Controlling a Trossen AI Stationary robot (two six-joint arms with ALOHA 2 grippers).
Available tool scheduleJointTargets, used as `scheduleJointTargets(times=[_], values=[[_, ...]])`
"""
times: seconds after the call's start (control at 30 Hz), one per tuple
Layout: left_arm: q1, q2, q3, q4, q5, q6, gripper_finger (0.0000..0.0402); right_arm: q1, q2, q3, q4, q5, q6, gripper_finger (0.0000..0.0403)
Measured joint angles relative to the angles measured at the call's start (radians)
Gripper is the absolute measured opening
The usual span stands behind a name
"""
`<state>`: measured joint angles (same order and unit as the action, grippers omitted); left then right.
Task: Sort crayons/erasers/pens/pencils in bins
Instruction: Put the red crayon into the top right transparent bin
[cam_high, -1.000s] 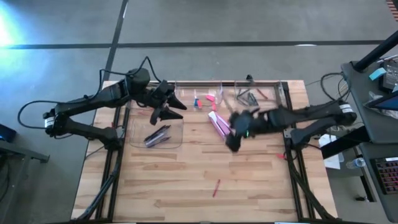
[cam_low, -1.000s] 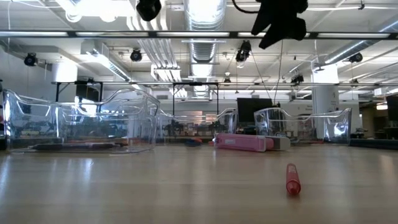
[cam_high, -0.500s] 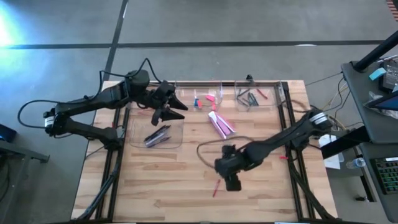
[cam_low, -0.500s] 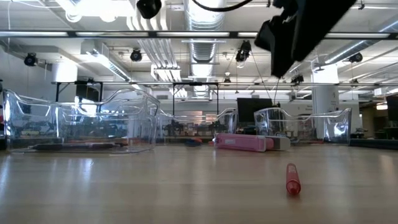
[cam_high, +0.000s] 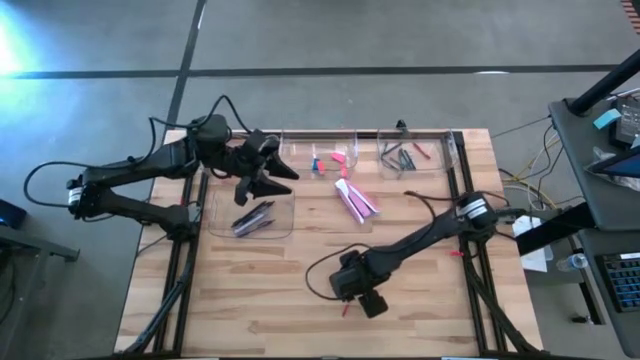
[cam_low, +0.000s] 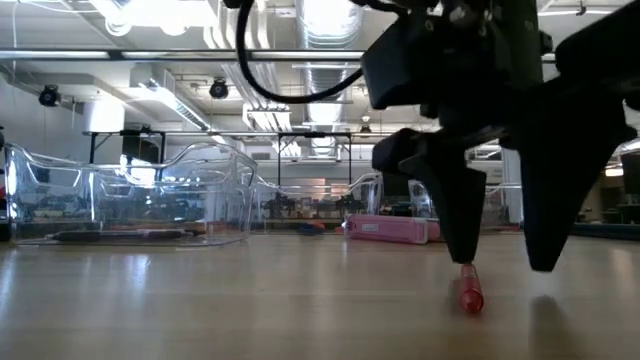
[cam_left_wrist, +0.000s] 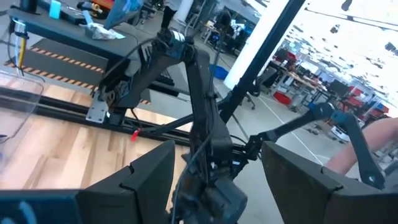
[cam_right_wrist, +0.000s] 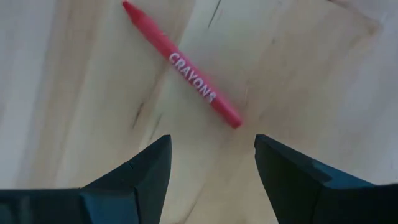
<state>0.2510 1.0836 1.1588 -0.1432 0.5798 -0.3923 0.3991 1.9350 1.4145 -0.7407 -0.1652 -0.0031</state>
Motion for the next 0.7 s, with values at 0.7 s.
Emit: scheduleJointTargets(times=[0.7], values=[[-0.005,0.000,0.000,-0.003,-0.013,-0.023,0.0225,-0.003,0.122,0.052,0.024,0.008,-0.076,0.0111]])
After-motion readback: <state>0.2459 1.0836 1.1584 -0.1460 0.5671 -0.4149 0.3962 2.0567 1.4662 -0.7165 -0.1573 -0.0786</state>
